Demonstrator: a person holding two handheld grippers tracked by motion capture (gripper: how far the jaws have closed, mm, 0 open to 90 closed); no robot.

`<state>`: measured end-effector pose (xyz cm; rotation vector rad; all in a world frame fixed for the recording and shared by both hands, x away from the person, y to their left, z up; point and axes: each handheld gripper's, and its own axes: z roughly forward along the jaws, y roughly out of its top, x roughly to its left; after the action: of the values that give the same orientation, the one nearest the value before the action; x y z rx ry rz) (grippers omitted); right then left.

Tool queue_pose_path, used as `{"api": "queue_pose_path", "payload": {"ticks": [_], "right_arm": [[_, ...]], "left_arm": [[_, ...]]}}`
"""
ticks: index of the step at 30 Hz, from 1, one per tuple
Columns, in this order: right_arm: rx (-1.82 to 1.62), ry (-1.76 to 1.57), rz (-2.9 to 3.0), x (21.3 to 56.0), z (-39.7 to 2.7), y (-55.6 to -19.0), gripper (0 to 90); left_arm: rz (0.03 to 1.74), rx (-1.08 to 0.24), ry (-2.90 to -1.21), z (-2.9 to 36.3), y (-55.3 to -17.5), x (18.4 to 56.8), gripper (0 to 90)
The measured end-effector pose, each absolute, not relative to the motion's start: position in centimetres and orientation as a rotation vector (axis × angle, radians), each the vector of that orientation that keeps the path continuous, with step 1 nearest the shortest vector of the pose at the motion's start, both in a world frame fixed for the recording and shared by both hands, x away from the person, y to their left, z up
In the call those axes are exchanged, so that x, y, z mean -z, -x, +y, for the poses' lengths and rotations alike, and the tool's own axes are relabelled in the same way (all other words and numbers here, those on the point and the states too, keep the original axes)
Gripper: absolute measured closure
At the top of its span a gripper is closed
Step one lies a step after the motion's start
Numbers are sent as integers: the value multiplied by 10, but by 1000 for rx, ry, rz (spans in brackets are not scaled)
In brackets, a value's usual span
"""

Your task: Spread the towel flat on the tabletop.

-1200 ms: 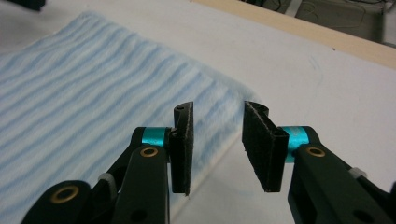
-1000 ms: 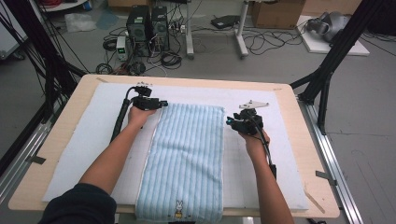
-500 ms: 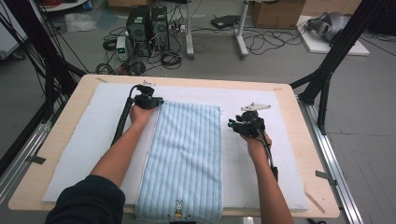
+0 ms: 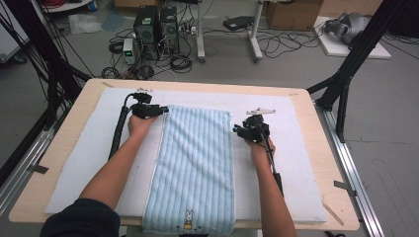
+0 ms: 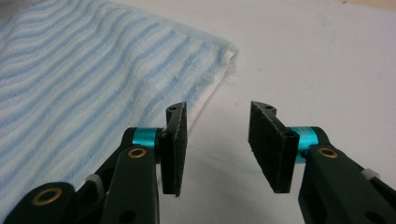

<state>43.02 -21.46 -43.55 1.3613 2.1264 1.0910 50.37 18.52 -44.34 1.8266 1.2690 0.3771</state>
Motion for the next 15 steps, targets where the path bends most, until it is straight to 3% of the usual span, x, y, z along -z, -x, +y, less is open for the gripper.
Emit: {"api": "queue_pose_path", "payload": {"ticks": [3,7,10,12,15], "right_arm": [[-1085,-1384,2134,441,-204,-440,587],[-1011,-1364,2161,448,-190,-451,677],[-950,-1343,2182,445,-182,-456,863],[-869,-1314,2180,442,-175,-459,871],[-829,-1304,2141,443,-173,-462,872]], "left_arm": [[1248,-348,-1879,182,-498,443,620],[1223,-379,-1943,174,-493,446,646],[1204,-452,-1976,170,-491,445,708],[1183,-432,-1975,168,-491,446,872],[1203,-481,-1963,163,-491,447,878]]}}
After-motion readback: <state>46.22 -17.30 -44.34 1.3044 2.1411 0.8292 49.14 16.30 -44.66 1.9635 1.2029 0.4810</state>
